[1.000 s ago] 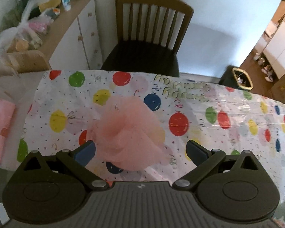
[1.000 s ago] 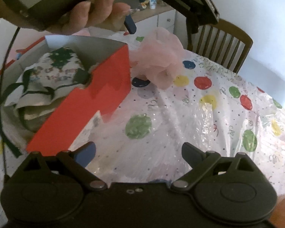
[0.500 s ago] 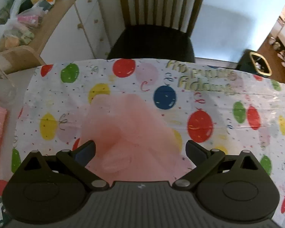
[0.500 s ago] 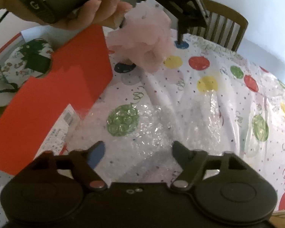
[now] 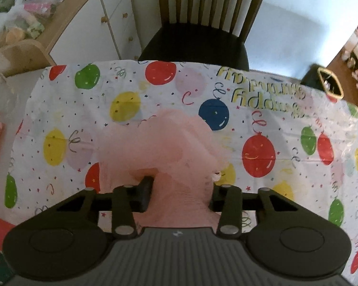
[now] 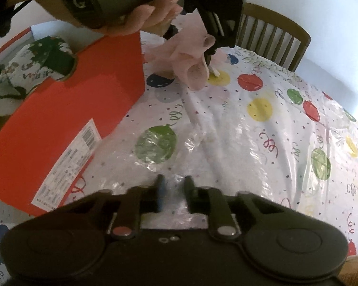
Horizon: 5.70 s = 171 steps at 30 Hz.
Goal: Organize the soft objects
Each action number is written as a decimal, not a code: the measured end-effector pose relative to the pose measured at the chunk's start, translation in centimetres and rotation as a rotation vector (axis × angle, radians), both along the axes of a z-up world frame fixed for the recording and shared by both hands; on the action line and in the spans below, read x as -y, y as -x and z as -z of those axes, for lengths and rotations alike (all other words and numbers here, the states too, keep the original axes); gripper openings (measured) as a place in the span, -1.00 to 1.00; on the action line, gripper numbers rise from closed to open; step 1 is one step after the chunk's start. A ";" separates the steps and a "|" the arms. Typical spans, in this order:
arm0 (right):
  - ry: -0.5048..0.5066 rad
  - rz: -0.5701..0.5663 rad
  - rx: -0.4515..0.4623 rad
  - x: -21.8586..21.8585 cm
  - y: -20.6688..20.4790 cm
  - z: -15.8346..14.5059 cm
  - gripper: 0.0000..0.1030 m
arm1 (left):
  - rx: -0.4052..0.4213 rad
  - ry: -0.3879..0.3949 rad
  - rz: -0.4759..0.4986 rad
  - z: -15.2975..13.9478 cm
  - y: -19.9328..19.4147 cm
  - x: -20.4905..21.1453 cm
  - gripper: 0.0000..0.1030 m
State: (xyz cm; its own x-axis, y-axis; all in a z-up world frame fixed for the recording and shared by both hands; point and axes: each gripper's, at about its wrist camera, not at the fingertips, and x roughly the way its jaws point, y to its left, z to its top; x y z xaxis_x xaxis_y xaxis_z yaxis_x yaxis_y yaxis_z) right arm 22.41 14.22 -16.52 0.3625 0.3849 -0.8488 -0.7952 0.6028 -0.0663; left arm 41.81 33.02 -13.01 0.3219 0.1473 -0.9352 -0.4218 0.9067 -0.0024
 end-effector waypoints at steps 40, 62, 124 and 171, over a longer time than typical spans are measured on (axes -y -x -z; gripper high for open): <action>-0.286 -0.003 0.014 2.4 5.4 -17.6 -0.98 | 0.317 -0.050 0.123 -17.6 20.0 0.5 -0.46; -0.278 -0.106 -0.013 -6.9 8.2 -16.9 -0.98 | 0.217 -0.208 0.017 -13.5 33.1 -6.4 -0.46; -0.353 -0.073 -0.127 -4.0 9.0 -15.0 0.44 | 0.352 -0.067 -0.073 -10.4 39.3 -5.9 0.52; -0.430 -0.011 0.115 7.6 18.2 -17.2 1.00 | 0.509 -0.168 0.042 -13.6 46.7 6.9 0.98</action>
